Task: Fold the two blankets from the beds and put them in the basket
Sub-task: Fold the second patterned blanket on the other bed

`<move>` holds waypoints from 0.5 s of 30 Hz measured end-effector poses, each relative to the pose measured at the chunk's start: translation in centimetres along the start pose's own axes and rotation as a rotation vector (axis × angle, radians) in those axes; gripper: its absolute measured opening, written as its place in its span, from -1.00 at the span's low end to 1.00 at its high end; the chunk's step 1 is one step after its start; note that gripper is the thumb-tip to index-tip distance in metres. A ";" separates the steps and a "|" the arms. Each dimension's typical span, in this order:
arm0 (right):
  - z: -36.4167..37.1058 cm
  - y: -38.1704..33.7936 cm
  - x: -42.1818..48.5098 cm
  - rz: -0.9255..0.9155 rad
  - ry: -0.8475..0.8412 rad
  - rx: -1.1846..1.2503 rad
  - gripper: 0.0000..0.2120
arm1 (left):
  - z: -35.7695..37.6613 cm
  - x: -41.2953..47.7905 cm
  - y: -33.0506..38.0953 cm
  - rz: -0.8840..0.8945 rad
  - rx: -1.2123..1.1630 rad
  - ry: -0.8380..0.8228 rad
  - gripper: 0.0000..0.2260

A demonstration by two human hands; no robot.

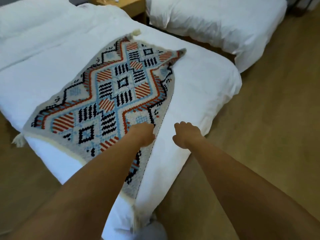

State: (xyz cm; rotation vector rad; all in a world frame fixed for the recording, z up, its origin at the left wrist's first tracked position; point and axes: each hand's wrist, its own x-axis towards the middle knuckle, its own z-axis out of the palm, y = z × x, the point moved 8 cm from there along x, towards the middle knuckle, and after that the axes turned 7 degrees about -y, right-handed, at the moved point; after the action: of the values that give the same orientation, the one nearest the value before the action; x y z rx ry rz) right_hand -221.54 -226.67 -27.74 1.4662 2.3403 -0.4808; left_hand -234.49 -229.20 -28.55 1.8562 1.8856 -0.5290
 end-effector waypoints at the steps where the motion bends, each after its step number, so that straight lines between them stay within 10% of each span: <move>1: -0.9 0.5 1.0 -0.013 0.001 -0.012 -0.73 | -0.9 1.1 -0.1 -0.009 -0.006 0.006 -0.67; 15: -14.4 14.6 20.6 0.010 -0.042 -0.077 -0.72 | -16.6 22.6 2.5 0.031 -0.077 0.030 -0.72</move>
State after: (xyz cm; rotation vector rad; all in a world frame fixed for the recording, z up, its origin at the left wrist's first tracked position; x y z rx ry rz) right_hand -218.26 -197.82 -25.86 1.4185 2.2913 -0.4097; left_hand -232.75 -201.16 -27.23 1.8509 1.8662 -0.4149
